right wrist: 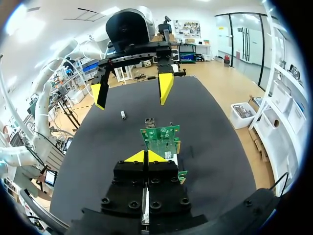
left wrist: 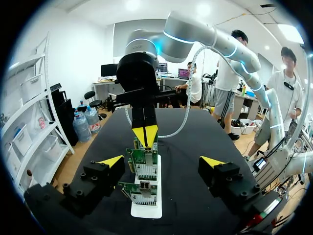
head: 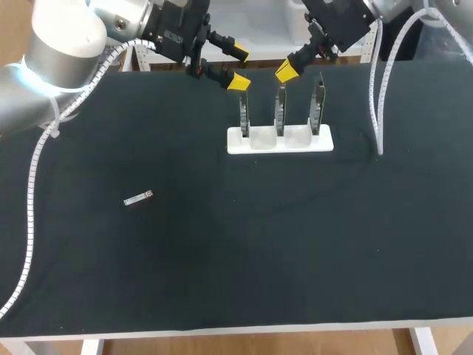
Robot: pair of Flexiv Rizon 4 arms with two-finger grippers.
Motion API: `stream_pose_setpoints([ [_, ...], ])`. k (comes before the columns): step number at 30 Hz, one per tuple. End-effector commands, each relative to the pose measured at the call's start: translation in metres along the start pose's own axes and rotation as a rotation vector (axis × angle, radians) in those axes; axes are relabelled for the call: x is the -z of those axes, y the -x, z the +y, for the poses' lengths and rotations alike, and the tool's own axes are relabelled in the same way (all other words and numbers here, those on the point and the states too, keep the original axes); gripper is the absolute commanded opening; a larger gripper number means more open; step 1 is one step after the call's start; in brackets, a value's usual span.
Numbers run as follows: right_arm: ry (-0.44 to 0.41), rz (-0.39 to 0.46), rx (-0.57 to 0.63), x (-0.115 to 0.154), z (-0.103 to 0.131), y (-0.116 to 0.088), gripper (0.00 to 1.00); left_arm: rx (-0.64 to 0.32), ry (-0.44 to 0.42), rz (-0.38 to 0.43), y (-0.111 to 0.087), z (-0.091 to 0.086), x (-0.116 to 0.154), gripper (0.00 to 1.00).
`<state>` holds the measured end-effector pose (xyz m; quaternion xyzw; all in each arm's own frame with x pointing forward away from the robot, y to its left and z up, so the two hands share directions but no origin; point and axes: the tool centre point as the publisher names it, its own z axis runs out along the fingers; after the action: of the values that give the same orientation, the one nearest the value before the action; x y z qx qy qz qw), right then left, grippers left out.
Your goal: Pick up the optical module with the left hand, and insert it into the network port with the right hand.
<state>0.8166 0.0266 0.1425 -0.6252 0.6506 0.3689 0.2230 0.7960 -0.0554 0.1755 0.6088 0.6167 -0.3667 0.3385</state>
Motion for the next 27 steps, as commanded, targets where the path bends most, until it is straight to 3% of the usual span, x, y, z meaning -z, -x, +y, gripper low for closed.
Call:
stream_pose_setpoints([
  [1,0.094,-0.004,0.009,0.002,-0.008,0.002,0.0,-0.001,-0.002,0.001,0.0,0.001,0.0,1.0],
  [12,0.074,-0.031,0.024,0.015,-0.008,0.016,0.0,-0.001,-0.002,0.001,0.0,0.001,0.0,1.0],
  [27,0.01,-0.054,0.044,0.054,0.006,0.023,0.0,-0.001,-0.002,0.001,0.0,0.001,0.0,1.0],
])
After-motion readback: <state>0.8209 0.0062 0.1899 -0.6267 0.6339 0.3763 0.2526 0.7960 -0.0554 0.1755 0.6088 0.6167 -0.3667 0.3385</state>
